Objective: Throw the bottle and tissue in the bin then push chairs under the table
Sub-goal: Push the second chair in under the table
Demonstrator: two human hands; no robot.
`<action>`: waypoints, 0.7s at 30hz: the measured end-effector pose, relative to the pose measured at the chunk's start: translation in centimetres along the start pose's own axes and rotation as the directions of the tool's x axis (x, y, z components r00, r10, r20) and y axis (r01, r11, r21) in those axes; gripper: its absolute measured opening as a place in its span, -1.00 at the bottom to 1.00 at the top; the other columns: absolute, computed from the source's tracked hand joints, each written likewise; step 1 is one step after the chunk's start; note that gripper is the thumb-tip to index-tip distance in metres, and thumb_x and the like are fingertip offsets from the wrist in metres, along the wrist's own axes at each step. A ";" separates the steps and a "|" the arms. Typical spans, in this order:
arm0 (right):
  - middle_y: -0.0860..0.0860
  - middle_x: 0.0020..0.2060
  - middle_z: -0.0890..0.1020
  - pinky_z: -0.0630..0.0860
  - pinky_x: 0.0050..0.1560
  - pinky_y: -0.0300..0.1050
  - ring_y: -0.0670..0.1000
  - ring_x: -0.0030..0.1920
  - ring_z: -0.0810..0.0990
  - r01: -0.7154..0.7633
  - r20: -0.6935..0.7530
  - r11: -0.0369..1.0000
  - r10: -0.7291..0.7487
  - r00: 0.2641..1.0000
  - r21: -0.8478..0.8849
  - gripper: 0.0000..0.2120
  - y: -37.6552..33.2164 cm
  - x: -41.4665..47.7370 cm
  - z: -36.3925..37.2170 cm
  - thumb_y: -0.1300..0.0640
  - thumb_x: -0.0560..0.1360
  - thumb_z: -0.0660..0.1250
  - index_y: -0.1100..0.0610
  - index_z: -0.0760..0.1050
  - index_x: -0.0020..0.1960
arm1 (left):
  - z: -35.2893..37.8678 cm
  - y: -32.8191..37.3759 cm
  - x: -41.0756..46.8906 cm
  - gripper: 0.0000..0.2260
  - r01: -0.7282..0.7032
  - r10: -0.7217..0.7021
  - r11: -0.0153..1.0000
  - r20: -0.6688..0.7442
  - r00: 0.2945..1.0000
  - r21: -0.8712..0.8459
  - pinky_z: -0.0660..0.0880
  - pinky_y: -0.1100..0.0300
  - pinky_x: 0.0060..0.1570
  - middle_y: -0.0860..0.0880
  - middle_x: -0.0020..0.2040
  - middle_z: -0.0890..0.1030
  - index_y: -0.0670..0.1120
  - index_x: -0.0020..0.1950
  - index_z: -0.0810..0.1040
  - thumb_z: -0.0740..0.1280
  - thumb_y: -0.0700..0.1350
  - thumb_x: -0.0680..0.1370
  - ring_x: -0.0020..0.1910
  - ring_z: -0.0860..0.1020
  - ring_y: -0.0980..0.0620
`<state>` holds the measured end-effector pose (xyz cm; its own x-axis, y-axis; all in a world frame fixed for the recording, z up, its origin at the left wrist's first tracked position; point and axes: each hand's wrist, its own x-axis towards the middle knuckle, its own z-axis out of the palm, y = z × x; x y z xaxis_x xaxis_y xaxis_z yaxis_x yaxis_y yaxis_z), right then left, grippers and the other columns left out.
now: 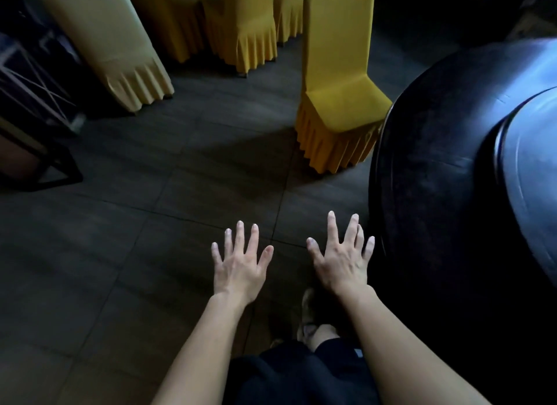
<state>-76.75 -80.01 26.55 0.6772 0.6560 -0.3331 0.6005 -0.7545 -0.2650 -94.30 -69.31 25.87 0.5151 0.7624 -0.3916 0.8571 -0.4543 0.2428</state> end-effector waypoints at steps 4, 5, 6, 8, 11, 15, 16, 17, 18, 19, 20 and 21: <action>0.26 0.63 -0.22 -0.21 0.57 0.32 0.25 0.64 -0.10 0.031 -0.016 0.999 -0.031 0.999 -0.016 -0.25 -1.5 6.1 -0.7 -0.34 0.62 -0.01 -0.10 -0.27 0.65 | -1.8 0.2 5.4 -0.37 0.042 -0.042 0.999 -0.020 0.999 -0.016 -0.21 -0.23 0.56 -0.03 0.66 -0.23 0.12 0.64 -0.19 -0.23 0.34 0.62 0.63 -0.22 -0.10; 0.27 0.62 -0.22 -0.20 0.57 0.33 0.25 0.64 -0.10 0.040 -0.023 0.999 -0.040 0.999 -0.019 -0.24 -2.0 7.9 -0.9 -0.34 0.62 0.00 -0.10 -0.28 0.65 | -2.3 0.4 7.1 -0.38 0.047 -0.048 0.999 -0.032 0.998 -0.020 -0.21 -0.23 0.56 -0.03 0.66 -0.24 0.13 0.64 -0.20 -0.23 0.34 0.62 0.63 -0.23 -0.10; 0.27 0.62 -0.22 -0.19 0.57 0.33 0.25 0.64 -0.10 0.046 -0.028 0.999 -0.047 0.999 -0.020 -0.24 -2.4 9.7 -1.3 -0.33 0.63 0.00 -0.10 -0.30 0.65 | -3.0 0.7 8.8 -0.38 0.054 -0.055 0.998 -0.046 0.997 -0.024 -0.21 -0.23 0.56 -0.03 0.66 -0.24 0.13 0.63 -0.21 -0.23 0.34 0.62 0.63 -0.23 -0.10; 0.27 0.62 -0.24 -0.19 0.57 0.34 0.25 0.64 -0.11 0.053 -0.026 0.999 -0.053 0.998 -0.006 -0.23 -3.0 12.9 -2.0 -0.32 0.63 0.01 -0.09 -0.32 0.65 | -4.3 1.4 12.1 -0.38 0.070 -0.072 0.997 -0.068 0.995 -0.036 -0.21 -0.24 0.56 -0.03 0.65 -0.25 0.14 0.63 -0.22 -0.23 0.35 0.62 0.63 -0.23 -0.11; 0.28 0.61 -0.25 -0.18 0.57 0.33 0.26 0.64 -0.10 0.051 -0.021 0.999 -0.050 0.999 0.020 -0.23 -4.0 18.0 -3.5 -0.31 0.63 0.01 -0.09 -0.34 0.64 | -6.4 3.1 17.3 -0.38 0.102 -0.107 0.992 -0.072 0.992 -0.077 -0.22 -0.24 0.56 -0.03 0.65 -0.26 0.14 0.63 -0.22 -0.23 0.35 0.61 0.63 -0.25 -0.12; 0.29 0.61 -0.23 -0.18 0.57 0.33 0.27 0.64 -0.07 0.052 -0.020 0.998 -0.051 0.999 0.033 -0.22 -5.5 24.4 -5.7 -0.30 0.64 0.02 -0.08 -0.35 0.64 | -9.1 4.9 22.9 -0.38 0.124 -0.135 0.986 -0.096 0.986 -0.112 -0.22 -0.25 0.56 -0.03 0.65 -0.26 0.16 0.63 -0.21 -0.22 0.35 0.61 0.63 -0.25 -0.11; 0.29 0.62 -0.22 -0.17 0.58 0.33 0.27 0.64 -0.06 0.051 -0.023 0.998 -0.050 0.998 0.034 -0.22 -5.9 25.9 -6.2 -0.30 0.64 0.02 -0.08 -0.34 0.64 | -9.8 5.3 24.2 -0.38 0.134 -0.147 0.984 -0.103 0.984 -0.121 -0.22 -0.25 0.56 -0.03 0.65 -0.26 0.16 0.63 -0.21 -0.21 0.35 0.61 0.63 -0.24 -0.11; 0.29 0.62 -0.21 -0.16 0.58 0.33 0.27 0.63 -0.06 0.047 -0.026 0.998 -0.046 0.999 0.039 -0.22 -6.3 27.2 -6.7 -0.30 0.64 0.02 -0.07 -0.33 0.64 | -10.3 5.4 25.2 -0.38 0.139 -0.152 0.983 -0.108 0.982 -0.123 -0.23 -0.24 0.55 -0.03 0.65 -0.26 0.16 0.63 -0.21 -0.21 0.35 0.61 0.63 -0.25 -0.11; 0.29 0.62 -0.21 -0.16 0.58 0.33 0.27 0.63 -0.05 0.045 -0.025 0.998 -0.044 0.999 0.046 -0.23 -6.8 28.5 -7.1 -0.29 0.64 0.03 -0.07 -0.32 0.65 | -10.9 5.6 26.2 -0.38 0.144 -0.157 0.982 -0.104 0.982 -0.119 -0.24 -0.24 0.55 -0.03 0.65 -0.27 0.16 0.63 -0.20 -0.21 0.35 0.61 0.63 -0.25 -0.11; 0.29 0.62 -0.20 -0.16 0.58 0.33 0.27 0.63 -0.05 0.048 -0.022 0.997 -0.047 0.999 0.056 -0.23 -7.3 29.6 -7.4 -0.29 0.64 0.03 -0.07 -0.31 0.65 | -11.4 5.6 27.2 -0.38 0.152 -0.163 0.981 -0.094 0.982 -0.117 -0.24 -0.25 0.55 -0.03 0.65 -0.27 0.16 0.63 -0.20 -0.22 0.36 0.61 0.63 -0.26 -0.11; 0.29 0.62 -0.20 -0.15 0.58 0.32 0.27 0.63 -0.05 0.056 -0.022 0.997 -0.055 0.998 0.062 -0.23 -7.8 30.8 -7.7 -0.29 0.64 0.03 -0.07 -0.31 0.65 | -11.8 5.6 28.2 -0.37 0.159 -0.170 0.980 -0.087 0.982 -0.117 -0.24 -0.25 0.55 -0.03 0.65 -0.27 0.16 0.63 -0.20 -0.22 0.36 0.60 0.63 -0.26 -0.11; 0.29 0.62 -0.20 -0.16 0.58 0.32 0.27 0.63 -0.05 0.065 -0.020 0.996 -0.063 0.998 0.063 -0.23 -8.3 31.9 -7.9 -0.29 0.64 0.03 -0.07 -0.31 0.65 | -12.1 5.5 29.2 -0.37 0.168 -0.178 0.979 -0.081 0.981 -0.119 -0.24 -0.26 0.55 -0.04 0.65 -0.28 0.16 0.63 -0.20 -0.23 0.36 0.60 0.62 -0.26 -0.11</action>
<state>-56.81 -52.67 25.25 0.6464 0.7028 -0.2971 0.6147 -0.7103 -0.3429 -74.61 -43.91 26.54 0.3522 0.8660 -0.3550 0.9243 -0.2622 0.2772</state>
